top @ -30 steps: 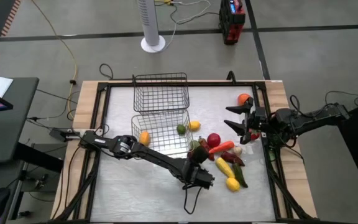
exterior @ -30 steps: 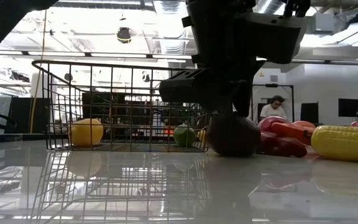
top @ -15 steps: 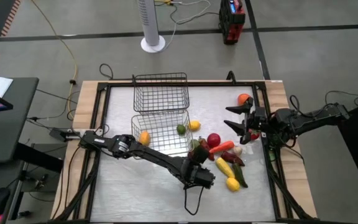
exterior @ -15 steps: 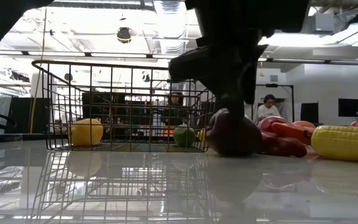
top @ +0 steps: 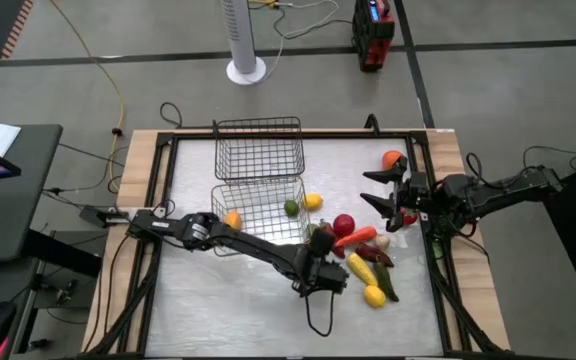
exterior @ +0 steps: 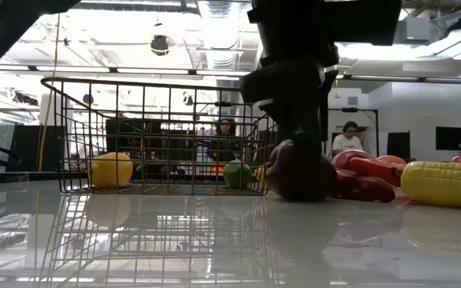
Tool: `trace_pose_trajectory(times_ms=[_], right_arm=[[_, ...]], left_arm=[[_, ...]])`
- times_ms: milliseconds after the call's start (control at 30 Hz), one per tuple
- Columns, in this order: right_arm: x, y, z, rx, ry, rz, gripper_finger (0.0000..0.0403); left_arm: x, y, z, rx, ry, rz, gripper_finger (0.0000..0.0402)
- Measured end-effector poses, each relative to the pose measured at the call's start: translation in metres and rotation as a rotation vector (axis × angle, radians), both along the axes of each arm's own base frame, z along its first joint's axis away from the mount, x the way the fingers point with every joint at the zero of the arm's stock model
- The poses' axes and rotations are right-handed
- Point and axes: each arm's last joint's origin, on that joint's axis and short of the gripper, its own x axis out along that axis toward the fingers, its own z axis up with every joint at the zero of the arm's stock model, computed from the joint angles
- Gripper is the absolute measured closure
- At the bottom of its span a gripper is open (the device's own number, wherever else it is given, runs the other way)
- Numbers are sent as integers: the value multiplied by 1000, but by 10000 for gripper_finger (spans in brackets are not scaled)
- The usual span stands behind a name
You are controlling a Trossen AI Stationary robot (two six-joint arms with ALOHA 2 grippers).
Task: Sort produce into baskets
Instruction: Put the red apple into the brown wire basket
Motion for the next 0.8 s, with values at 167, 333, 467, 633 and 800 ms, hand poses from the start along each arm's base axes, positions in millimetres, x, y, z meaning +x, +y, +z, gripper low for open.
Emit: trace_pose_trajectory(times_ms=[167, 333, 467, 633, 800], right_arm=[[0, 0, 0, 0, 0, 0, 111], [0, 0, 0, 1, -1, 0, 111], [0, 0, 0, 1, -2, 0, 111], [0, 0, 0, 0, -1, 0, 111], [0, 0, 0, 0, -1, 0, 111]], left_arm=[[0, 1, -1, 1, 6, -11, 87], [0, 12, -12, 2, 42, 22, 66], [-2, 19, -22, 25, 74, 40, 66], [-3, 16, -24, 40, 73, 17, 73], [-3, 15, -24, 72, 80, -7, 105]])
